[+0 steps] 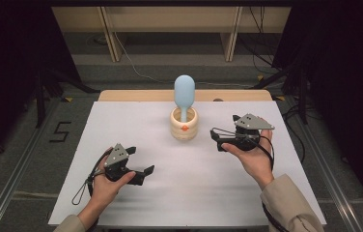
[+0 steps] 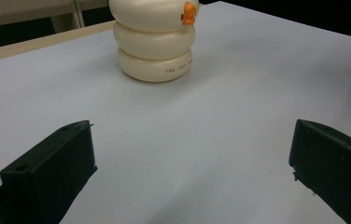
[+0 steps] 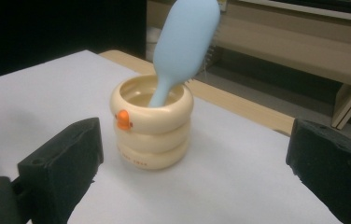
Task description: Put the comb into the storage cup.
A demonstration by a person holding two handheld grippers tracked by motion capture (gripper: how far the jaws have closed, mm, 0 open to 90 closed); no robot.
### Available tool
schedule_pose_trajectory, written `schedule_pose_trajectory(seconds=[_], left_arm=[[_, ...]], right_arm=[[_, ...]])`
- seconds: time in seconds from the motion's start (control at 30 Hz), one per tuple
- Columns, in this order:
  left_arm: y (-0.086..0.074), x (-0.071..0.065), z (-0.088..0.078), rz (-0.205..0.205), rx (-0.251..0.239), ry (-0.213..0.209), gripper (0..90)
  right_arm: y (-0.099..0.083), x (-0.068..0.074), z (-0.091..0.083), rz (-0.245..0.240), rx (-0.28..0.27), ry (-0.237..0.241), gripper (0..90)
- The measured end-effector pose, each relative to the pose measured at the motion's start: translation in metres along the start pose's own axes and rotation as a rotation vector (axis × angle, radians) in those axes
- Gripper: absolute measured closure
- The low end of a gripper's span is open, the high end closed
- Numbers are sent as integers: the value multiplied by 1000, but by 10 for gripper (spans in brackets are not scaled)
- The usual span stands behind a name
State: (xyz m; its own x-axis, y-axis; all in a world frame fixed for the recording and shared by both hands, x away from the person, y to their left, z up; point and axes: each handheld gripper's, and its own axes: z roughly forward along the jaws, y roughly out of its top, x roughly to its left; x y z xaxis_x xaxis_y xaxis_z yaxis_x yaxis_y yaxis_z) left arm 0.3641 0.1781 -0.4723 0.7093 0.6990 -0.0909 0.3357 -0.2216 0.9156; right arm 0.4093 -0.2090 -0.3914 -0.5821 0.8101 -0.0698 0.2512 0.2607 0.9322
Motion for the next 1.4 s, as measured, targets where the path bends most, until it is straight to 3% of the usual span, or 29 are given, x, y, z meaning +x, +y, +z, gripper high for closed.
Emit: schedule_pose_trajectory(seconds=[1.4], left_arm=[[1, 0, -1, 8, -2, 7, 0]], right_arm=[[-47, 1, -40, 14, 25, 9, 62]])
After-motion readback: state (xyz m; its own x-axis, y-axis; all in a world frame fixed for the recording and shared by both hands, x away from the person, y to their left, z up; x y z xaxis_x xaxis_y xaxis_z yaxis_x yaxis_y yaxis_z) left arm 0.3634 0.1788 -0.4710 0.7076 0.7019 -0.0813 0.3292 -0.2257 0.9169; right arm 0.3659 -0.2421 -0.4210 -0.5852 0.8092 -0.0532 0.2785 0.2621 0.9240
